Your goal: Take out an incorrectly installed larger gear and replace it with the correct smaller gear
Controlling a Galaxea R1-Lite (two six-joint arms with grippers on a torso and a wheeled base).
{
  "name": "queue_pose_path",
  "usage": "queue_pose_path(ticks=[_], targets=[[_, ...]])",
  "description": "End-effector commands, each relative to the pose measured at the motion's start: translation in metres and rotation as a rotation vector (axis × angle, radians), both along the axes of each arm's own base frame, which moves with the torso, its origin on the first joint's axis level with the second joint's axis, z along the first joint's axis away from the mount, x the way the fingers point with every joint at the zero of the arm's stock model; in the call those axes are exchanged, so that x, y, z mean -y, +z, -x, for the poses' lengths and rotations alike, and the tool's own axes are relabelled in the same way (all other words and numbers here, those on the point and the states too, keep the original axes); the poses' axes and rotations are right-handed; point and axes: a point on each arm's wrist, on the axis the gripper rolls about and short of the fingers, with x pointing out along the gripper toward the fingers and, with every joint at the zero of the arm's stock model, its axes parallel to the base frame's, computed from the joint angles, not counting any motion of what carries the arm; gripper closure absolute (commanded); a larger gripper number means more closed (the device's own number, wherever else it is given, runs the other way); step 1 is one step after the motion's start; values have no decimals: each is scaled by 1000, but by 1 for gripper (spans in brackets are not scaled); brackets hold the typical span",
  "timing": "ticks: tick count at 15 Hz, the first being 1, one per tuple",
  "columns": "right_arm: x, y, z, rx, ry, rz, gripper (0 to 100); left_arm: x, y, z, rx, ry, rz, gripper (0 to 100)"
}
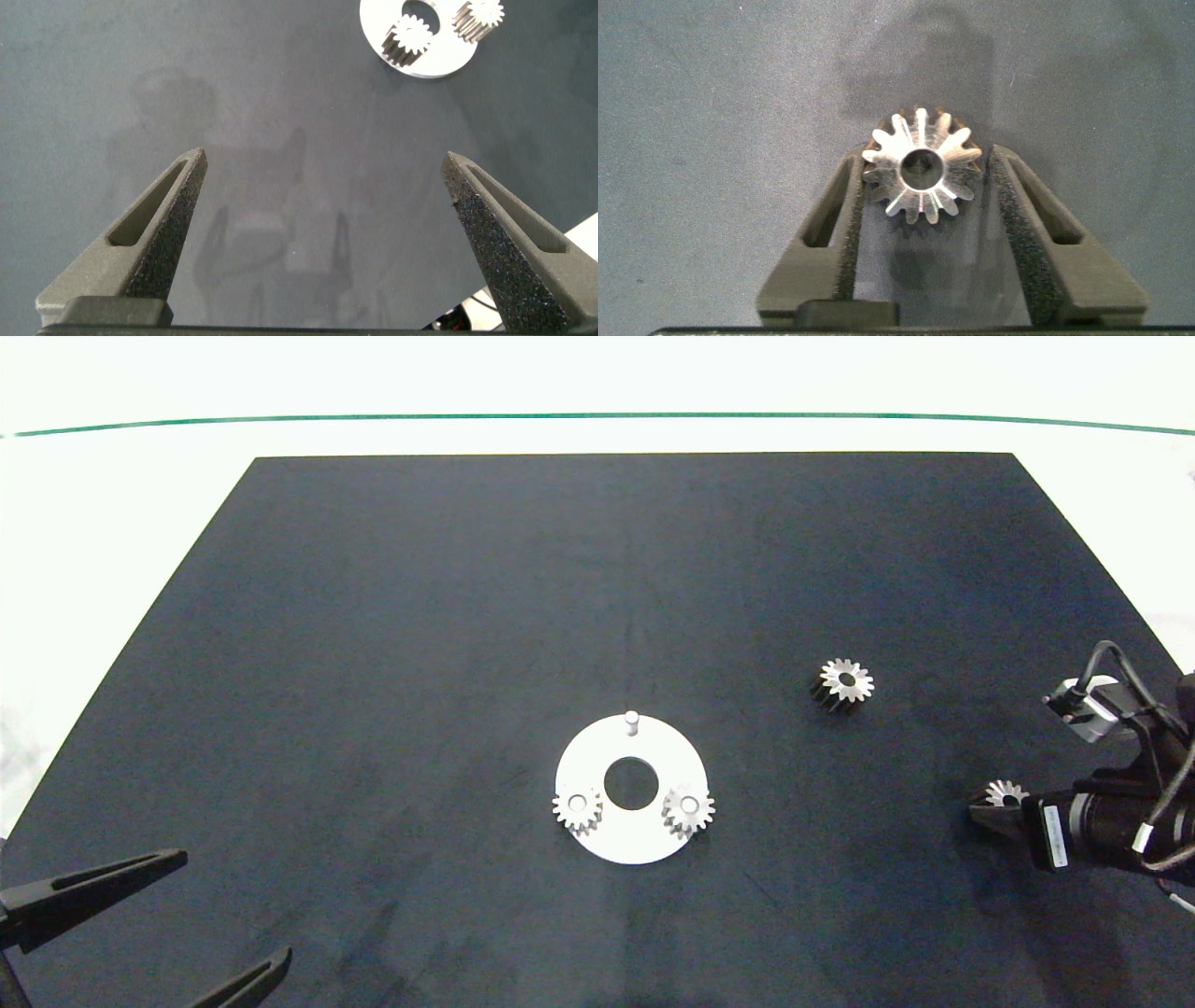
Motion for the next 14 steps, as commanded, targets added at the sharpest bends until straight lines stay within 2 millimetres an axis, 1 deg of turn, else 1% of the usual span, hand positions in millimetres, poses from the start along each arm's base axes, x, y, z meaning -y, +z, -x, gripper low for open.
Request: queue_pose_path(ticks=[1, 13, 14], targets=[[0, 0, -1, 4, 2, 0, 55, 0, 0, 1, 1, 2, 2, 0], [0, -4, 1, 12, 4, -1, 81, -1, -1, 2, 3, 0, 2, 0], [0, -3, 2, 14, 2, 0, 81, -1, -3, 2, 0, -2, 0, 0]])
